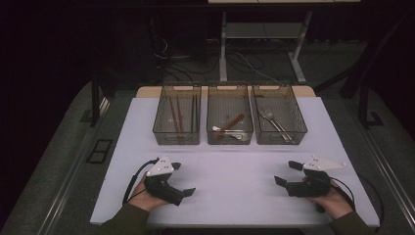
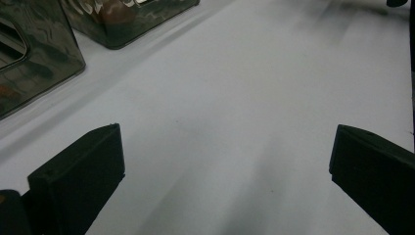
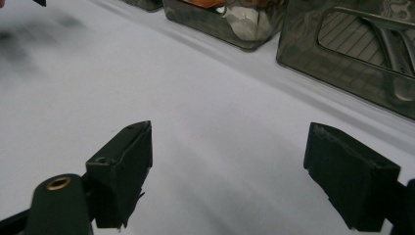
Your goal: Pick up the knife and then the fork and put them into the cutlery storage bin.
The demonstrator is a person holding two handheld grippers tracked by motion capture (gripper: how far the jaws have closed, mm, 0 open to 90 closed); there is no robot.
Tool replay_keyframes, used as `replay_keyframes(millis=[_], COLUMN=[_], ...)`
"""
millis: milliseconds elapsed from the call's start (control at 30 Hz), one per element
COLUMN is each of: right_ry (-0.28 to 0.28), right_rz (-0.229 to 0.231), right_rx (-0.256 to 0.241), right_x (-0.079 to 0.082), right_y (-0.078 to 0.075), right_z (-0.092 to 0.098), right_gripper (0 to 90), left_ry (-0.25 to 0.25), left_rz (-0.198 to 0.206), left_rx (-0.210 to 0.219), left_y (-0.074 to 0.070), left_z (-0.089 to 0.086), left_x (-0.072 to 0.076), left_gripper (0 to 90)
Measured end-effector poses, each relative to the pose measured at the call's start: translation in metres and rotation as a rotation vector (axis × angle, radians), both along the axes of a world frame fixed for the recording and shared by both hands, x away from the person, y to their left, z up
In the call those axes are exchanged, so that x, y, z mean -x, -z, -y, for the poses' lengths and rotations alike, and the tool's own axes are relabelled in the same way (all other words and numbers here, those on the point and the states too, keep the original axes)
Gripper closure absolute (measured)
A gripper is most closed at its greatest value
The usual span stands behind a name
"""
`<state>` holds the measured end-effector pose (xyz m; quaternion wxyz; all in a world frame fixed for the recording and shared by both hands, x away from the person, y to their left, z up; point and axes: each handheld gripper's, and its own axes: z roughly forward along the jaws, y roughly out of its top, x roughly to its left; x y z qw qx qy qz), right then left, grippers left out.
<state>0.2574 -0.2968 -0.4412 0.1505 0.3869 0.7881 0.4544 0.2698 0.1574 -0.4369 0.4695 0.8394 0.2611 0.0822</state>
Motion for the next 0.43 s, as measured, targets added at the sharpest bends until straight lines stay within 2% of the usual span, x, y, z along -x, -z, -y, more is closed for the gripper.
replay_keyframes(millis=[133,433], right_ry=[0.001,-0.001], right_rz=[0.005,-0.007], right_rx=[0.02,0.018], right_x=[0.0011,0.0003], right_y=[0.0014,0.0015], right_z=[0.0012,0.0007], right_gripper=[18.4,18.4], left_ry=[0.002,0.0], left_rz=[0.002,0.0], left_rx=[-0.005,-0.006], left_y=[-0.0004,-0.0004], left_z=[0.0003,0.0004], left_x=[0.0005,0.0003], left_gripper=[0.0,0.0])
